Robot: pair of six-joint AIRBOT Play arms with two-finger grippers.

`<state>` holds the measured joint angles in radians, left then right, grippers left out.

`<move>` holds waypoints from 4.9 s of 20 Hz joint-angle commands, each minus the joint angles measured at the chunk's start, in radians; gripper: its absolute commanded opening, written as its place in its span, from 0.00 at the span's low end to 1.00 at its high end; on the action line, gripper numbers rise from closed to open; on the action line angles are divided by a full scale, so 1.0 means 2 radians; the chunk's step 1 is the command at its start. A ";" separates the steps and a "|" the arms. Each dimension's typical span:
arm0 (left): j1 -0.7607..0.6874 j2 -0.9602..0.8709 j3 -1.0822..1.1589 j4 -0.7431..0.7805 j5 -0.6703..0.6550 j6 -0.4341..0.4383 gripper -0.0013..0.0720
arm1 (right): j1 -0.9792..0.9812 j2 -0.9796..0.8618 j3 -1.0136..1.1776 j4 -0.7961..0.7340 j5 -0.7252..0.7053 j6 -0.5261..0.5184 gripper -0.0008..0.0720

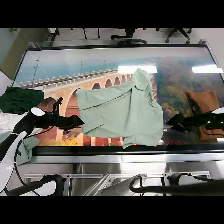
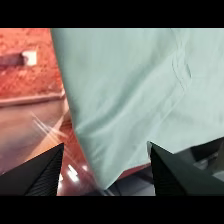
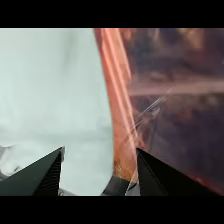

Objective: Fold the shirts.

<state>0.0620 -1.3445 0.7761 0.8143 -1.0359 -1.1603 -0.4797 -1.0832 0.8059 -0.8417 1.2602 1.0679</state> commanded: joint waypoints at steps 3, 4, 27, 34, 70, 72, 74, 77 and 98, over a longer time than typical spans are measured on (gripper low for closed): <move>-0.043 -0.031 -0.008 -0.015 0.047 0.005 0.80 | 0.093 -0.024 -0.052 0.045 -0.067 -0.025 0.65; -0.048 -0.040 -0.007 -0.015 0.048 0.005 0.80 | 0.104 -0.024 -0.051 0.051 -0.072 -0.028 0.62; -0.056 0.274 0.626 0.132 -0.083 -0.111 0.03 | 0.015 0.208 0.648 0.049 -0.061 -0.041 0.03; -0.056 0.133 0.424 0.130 -0.040 -0.098 0.03 | 0.038 0.033 0.511 0.215 0.013 -0.108 0.03; 0.129 -0.124 0.098 0.024 -0.049 0.022 0.85 | -0.005 -0.073 0.123 0.004 0.021 -0.051 0.59; 0.113 -0.164 0.129 -0.012 -0.070 0.042 0.58 | 0.018 -0.079 0.101 0.004 -0.004 -0.051 0.70; 0.100 -0.193 0.159 -0.014 -0.094 0.041 0.49 | 0.040 -0.091 0.095 0.004 -0.015 -0.049 0.70; 0.093 -0.208 0.181 -0.011 -0.113 0.047 0.04 | 0.064 -0.114 0.095 0.005 -0.020 -0.049 0.70; 0.094 0.220 0.649 -0.079 -0.138 -0.010 0.03 | 0.007 0.248 0.518 0.197 -0.095 -0.156 0.03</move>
<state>0.2501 -1.0332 1.8156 0.5789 -1.3739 -1.1408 -0.4248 -0.7345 1.6939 -0.4385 1.1389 0.7681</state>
